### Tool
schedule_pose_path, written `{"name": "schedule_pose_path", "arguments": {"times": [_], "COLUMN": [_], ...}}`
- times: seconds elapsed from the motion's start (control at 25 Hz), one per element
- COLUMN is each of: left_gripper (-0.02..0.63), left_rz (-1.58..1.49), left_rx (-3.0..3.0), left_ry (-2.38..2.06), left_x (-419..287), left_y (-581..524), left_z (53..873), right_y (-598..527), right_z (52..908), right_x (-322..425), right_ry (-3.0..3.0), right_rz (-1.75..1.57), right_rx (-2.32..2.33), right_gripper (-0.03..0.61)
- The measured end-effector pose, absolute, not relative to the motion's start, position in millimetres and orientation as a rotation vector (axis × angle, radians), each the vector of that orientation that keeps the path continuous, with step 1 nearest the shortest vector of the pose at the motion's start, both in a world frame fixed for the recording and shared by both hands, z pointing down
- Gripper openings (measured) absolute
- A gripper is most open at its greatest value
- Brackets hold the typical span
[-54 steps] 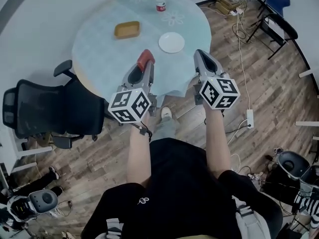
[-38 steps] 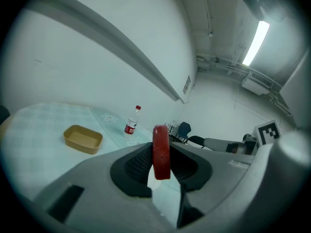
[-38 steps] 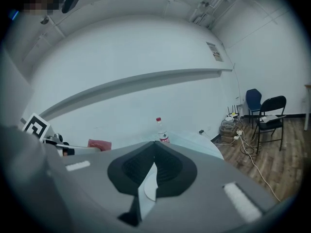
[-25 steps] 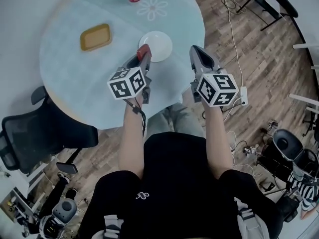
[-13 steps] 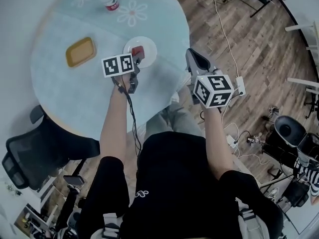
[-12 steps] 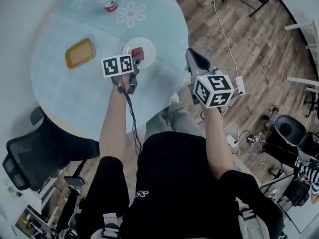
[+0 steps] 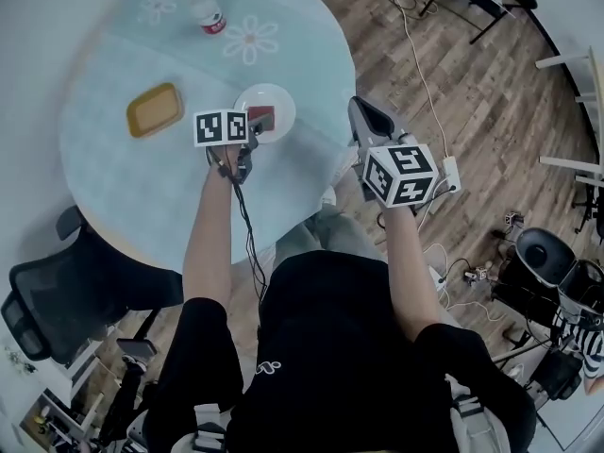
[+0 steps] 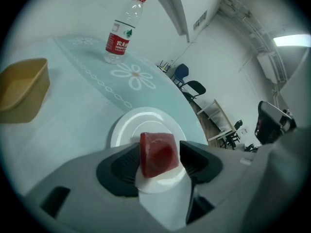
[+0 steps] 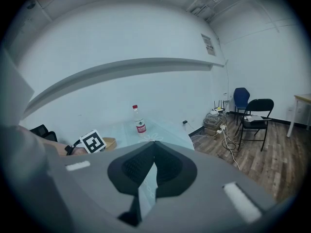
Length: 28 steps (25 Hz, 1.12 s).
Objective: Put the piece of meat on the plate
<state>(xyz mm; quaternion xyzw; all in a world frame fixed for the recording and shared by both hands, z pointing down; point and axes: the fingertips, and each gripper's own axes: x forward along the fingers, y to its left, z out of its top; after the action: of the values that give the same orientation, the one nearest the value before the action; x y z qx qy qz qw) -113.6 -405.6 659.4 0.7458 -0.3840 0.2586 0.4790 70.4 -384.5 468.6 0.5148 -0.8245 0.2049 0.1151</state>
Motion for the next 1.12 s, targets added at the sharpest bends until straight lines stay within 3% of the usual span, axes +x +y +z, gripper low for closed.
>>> {"name": "schedule_pose_path", "arguments": {"times": [0.16,0.28,0.44,0.56,0.76,1.12], "left_gripper": [0.325,0.326,0.166,0.012,-0.002,-0.002], "left_rz": [0.569,0.325,-0.072,-0.205,-0.182,-0.014], "left_rx": [1.952,2.203,2.438,2.456,2.366,2.266], "left_ry": [-1.076,-1.176,-1.427,-1.625,-1.803,-2.051], "left_x": [-123.5,-117.4,-134.8,-158.4,-181.6,-204.9], "left_y": [-418.8,-438.2,-446.4,-433.6,-413.7,-407.0], "left_z": [616.8,521.8,363.2,298.3,295.8,309.1], "right_y": [-392.3,-401.3,-417.4,-431.3,-438.6,-449.7], "right_z": [471.2,470.8,435.2,390.0,337.5,316.4], "right_x": [59.6,50.6,21.0,-10.7,-47.9,-63.0], "right_ry": [-2.432,-2.466,-2.605,-2.742,-2.884,-2.835], "right_rz": [0.596,0.599,0.549,0.462,0.33,0.185], "right_rx": [1.468,1.44,1.38,1.321,1.259,1.302], "right_gripper": [0.009,0.009,0.009,0.009,0.009,0.008]}}
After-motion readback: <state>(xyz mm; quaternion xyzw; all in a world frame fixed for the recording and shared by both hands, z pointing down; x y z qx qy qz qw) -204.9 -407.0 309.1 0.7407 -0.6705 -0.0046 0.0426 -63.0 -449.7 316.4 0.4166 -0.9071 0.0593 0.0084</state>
